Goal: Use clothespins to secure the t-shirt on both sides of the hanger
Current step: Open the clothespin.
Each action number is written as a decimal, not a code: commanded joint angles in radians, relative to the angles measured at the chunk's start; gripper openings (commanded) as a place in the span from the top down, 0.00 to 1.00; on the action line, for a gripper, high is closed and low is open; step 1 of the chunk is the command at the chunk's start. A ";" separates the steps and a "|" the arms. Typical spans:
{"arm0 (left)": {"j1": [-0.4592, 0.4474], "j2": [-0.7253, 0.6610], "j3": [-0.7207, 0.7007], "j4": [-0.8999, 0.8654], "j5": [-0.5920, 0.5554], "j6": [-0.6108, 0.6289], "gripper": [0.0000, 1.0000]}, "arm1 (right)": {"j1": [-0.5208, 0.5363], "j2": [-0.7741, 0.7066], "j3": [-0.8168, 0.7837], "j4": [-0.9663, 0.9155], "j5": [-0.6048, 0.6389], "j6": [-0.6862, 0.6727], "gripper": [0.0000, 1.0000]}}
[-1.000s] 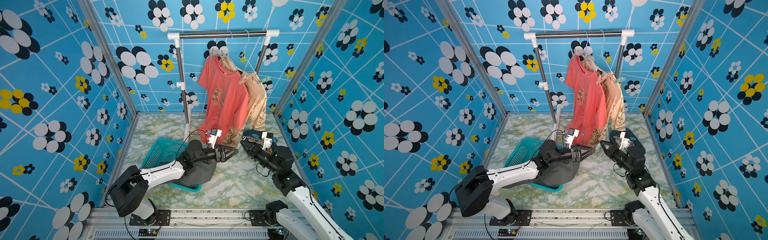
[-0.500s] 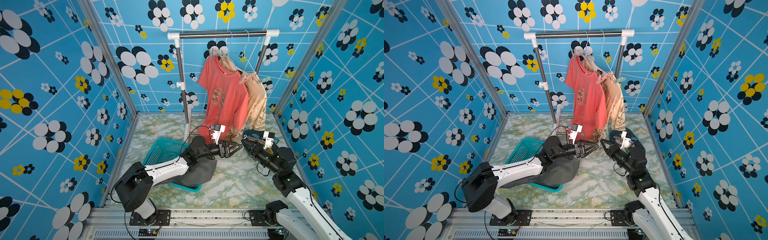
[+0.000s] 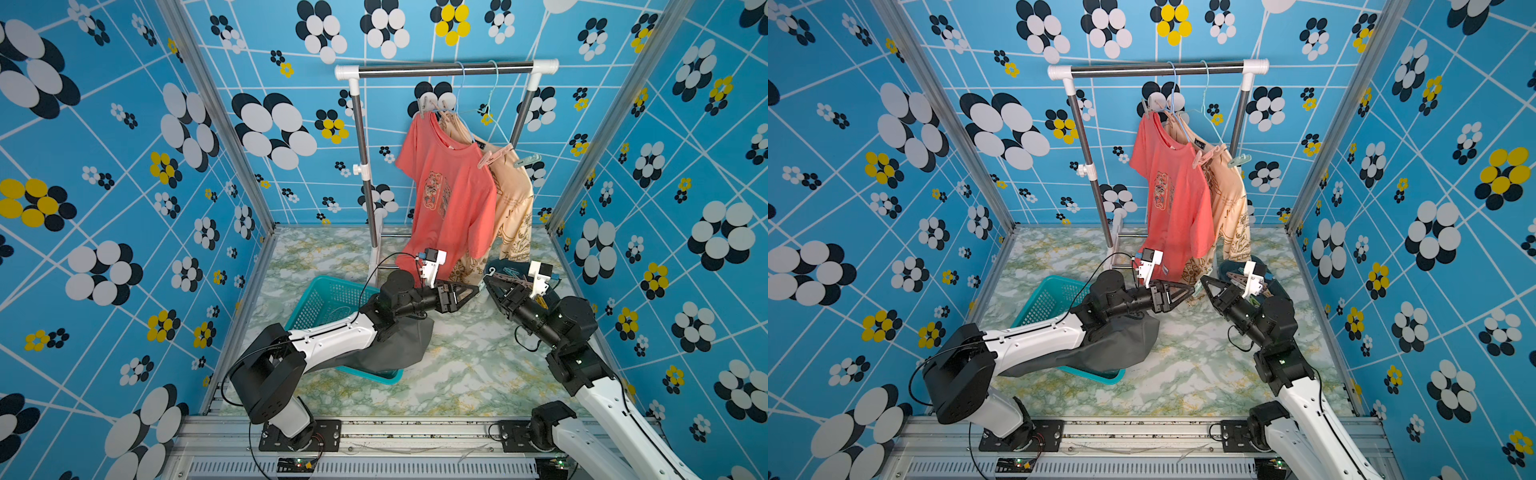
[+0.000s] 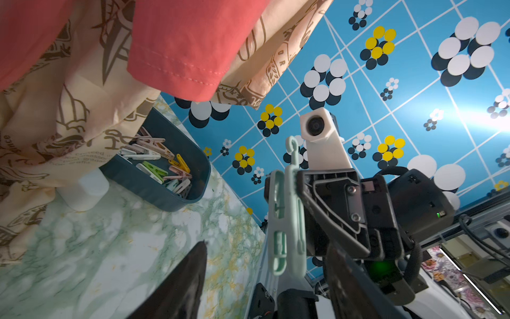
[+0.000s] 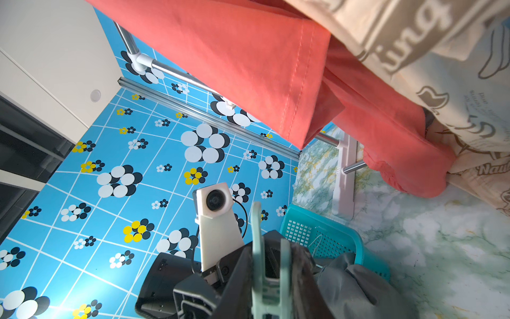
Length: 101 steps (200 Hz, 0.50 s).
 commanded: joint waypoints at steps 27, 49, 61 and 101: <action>-0.014 0.039 0.013 0.166 0.070 -0.134 0.43 | 0.005 -0.001 -0.005 0.059 -0.021 0.003 0.77; -0.029 0.053 0.023 0.180 0.087 -0.150 0.33 | 0.006 -0.001 -0.007 0.059 -0.019 0.003 0.77; -0.033 0.059 0.024 0.175 0.090 -0.150 0.25 | 0.006 -0.002 -0.008 0.072 -0.020 0.006 0.77; -0.035 0.068 0.029 0.175 0.081 -0.156 0.45 | 0.006 -0.005 -0.011 0.091 -0.028 0.014 0.77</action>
